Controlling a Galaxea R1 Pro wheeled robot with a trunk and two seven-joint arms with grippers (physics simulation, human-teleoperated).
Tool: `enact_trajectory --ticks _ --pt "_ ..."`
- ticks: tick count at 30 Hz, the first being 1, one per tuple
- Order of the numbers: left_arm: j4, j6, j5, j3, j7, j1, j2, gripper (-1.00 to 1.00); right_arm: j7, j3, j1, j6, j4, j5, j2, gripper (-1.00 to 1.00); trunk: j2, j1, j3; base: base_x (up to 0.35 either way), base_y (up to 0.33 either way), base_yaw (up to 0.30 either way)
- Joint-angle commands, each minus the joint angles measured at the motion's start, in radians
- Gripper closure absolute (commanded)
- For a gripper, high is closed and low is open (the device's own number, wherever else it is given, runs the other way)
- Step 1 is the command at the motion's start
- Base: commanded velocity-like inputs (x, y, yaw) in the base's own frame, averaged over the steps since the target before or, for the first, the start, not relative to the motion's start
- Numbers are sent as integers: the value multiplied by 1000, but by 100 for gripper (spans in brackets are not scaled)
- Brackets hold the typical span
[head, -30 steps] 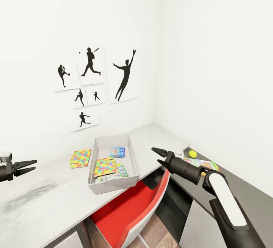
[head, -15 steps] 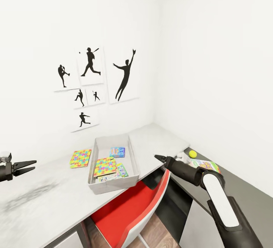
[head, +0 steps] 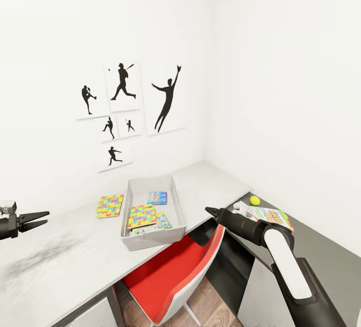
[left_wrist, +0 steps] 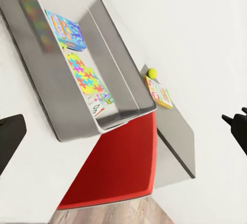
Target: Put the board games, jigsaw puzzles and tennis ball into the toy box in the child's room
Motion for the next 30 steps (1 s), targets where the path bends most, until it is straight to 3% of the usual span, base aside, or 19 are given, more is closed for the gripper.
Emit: enact_trajectory --ticks 1,4,6,9,11,13,15,19,30 --pt "0 10 -8 6 -5 -1 0 -100 -9 1 -1 1 -1 -10 -1 -100 -1 0 -1 -57 26 0" --pt "0 10 -8 5 -5 -1 -2 -100 -14 5 -3 0 -1 -10 5 -100 -1 0 -1 -28 13 0" --pt "0 10 -8 5 -5 -1 -3 -100 -44 11 -42 10 -1 -8 38 -100 -1 0 -1 -10 5 0" --pt "0 10 -8 5 -5 -1 -5 -100 -151 18 -186 67 10 -12 80 -100 -1 0 -1 -4 2 0" --pt "0 10 -8 5 -5 -1 -5 -100 -275 21 -301 129 57 -15 121 -100 -1 0 -1 -1 1 0" --pt "0 10 -9 6 -5 -1 -4 -100 -395 20 -413 167 147 -16 179 -100 -1 0 -1 0 0 0" --pt "0 11 -10 6 -5 -1 -4 -100 -486 21 -506 184 266 -16 215 -100 -1 0 -1 -38 14 0" --pt "0 13 -10 5 -5 -1 -2 -100 -555 21 -576 194 404 -20 234 -100 -1 0 -1 -104 127 0" --pt "0 12 -10 5 -5 -1 -1 -100 -581 39 -599 193 421 -22 234 -100 -1 0 -2 -130 209 102"
